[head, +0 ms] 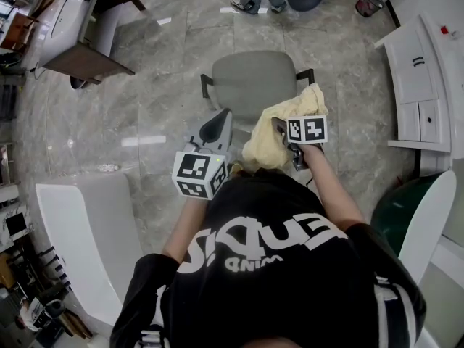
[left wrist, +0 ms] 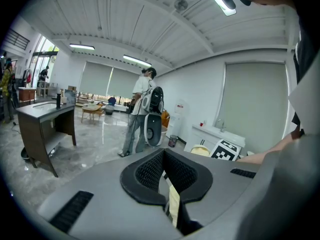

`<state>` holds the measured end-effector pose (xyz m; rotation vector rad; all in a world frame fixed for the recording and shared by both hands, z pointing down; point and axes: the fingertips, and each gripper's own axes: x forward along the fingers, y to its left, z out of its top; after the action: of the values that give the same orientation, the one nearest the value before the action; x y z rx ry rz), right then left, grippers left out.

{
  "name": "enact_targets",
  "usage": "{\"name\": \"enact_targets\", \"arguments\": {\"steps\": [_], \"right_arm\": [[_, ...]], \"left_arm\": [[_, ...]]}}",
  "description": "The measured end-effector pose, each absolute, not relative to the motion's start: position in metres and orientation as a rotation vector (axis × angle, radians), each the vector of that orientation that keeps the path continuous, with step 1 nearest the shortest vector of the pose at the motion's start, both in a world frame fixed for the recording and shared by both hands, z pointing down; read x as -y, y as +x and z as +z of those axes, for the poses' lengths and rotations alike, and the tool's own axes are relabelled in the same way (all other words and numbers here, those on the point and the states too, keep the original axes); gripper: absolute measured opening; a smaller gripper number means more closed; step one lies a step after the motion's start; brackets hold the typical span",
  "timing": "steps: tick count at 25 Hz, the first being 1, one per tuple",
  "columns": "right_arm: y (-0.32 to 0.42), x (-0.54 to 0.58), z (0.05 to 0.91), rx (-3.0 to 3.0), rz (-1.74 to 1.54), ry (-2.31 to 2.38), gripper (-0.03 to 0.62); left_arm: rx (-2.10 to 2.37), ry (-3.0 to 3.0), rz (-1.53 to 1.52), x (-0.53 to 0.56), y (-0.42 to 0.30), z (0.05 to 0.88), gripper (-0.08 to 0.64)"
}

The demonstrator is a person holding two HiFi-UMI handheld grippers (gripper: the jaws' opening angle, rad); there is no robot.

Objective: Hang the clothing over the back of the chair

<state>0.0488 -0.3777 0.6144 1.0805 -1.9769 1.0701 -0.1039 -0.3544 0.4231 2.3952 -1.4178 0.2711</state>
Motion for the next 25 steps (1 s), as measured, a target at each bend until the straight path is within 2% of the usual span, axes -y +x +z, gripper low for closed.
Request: {"name": "enact_targets", "arguments": {"steps": [8, 25], "right_arm": [[0.051, 0.364, 0.614, 1.981, 1.068, 1.022, 0.259], [0.054, 0.345, 0.574, 2.069, 0.845, 0.951, 0.258]], "left_arm": [[1.415, 2.401, 0.269, 0.349, -0.101, 0.422, 0.015], [1.395, 2.42, 0.261, 0.337, -0.1, 0.422, 0.015]]}}
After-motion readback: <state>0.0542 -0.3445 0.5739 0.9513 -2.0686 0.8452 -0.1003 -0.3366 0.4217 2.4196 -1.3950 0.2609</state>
